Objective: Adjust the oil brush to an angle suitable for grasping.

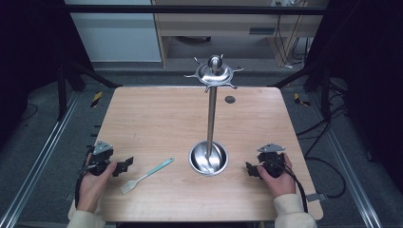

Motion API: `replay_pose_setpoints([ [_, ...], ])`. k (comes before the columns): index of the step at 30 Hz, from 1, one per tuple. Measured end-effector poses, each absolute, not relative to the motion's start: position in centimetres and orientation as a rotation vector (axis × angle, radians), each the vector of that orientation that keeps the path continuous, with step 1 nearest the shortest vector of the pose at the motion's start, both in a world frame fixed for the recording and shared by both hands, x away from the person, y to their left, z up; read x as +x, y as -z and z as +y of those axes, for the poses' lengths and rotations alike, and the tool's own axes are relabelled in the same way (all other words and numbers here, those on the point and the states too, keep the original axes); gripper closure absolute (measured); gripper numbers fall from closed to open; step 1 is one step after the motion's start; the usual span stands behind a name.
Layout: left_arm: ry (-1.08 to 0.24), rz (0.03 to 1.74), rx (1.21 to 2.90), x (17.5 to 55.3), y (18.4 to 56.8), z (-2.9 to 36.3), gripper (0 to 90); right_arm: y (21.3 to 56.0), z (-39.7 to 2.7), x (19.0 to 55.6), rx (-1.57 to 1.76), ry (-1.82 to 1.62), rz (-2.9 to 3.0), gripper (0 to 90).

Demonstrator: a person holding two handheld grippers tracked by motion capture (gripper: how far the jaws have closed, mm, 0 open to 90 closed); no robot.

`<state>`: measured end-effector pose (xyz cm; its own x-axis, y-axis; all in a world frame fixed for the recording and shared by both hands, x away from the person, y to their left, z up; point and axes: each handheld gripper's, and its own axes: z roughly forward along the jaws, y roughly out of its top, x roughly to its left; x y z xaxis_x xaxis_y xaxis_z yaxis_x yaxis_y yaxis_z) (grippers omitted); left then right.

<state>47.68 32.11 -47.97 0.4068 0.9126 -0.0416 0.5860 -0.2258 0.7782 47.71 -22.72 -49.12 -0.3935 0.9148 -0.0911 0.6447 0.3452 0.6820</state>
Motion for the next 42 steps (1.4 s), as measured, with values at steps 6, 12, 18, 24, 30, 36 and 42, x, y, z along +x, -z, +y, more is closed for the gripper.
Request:
replay_pose_setpoints([
  [6,-0.586,1.253,1.935,47.1,47.1,31.9,8.9,49.0,-22.8,47.7,1.358,-0.787,2.147,8.5],
  [12,-0.6,1.214,2.02,47.4,46.1,30.2,12.3,49.0,-22.8,47.6,1.362,-0.794,2.143,8.5],
  [18,-0.592,1.159,2.12,47.9,45.0,28.7,25.8,48.9,-22.8,47.6,1.354,-0.798,2.142,8.6],
  [24,-0.52,1.066,2.246,49.1,44.0,26.3,50.8,48.8,-22.7,47.7,1.347,-0.805,2.142,8.5],
  [30,-0.466,1.01,2.333,50.0,44.5,23.9,72.1,48.8,-22.7,47.7,1.349,-0.802,2.143,8.5],
  [36,-0.402,0.969,2.416,50.5,45.4,21.8,85.4,48.8,-22.7,47.7,1.349,-0.8,2.148,8.6],
  [42,-0.363,0.957,2.459,51.0,46.3,20.2,90.0,48.9,-22.7,47.7,1.344,-0.8,2.148,8.6],
])
